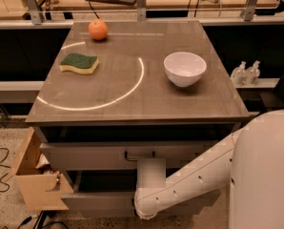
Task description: Open middle drawer
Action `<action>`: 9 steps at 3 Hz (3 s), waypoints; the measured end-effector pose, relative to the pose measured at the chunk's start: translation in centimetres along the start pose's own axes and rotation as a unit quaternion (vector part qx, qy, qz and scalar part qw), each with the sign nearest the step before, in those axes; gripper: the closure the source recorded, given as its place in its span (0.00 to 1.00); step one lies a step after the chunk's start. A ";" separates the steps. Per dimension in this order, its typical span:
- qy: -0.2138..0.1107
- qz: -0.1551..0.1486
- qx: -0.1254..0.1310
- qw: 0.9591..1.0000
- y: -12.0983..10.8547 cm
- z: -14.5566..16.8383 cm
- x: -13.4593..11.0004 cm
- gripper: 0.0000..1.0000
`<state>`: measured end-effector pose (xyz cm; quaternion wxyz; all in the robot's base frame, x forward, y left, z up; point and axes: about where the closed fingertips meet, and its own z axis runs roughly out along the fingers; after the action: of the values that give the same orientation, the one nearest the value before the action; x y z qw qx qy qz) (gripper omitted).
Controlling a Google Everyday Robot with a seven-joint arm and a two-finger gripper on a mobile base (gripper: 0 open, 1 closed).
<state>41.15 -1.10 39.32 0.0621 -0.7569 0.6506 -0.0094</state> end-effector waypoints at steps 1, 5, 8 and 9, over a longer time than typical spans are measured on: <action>0.000 0.000 0.000 1.000 0.0 0.0 0.0 1.00; -0.021 0.007 0.028 0.999 4.1 -2.8 -0.3 1.00; -0.018 0.001 0.018 1.000 3.5 -3.0 0.2 1.00; -0.018 0.001 0.018 1.000 3.5 -2.8 0.2 1.00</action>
Offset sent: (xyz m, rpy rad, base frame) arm -0.0273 -0.0032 0.0098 0.0661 -0.0315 -0.0220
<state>37.47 -2.01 41.75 0.0876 -0.7550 0.6499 -0.0078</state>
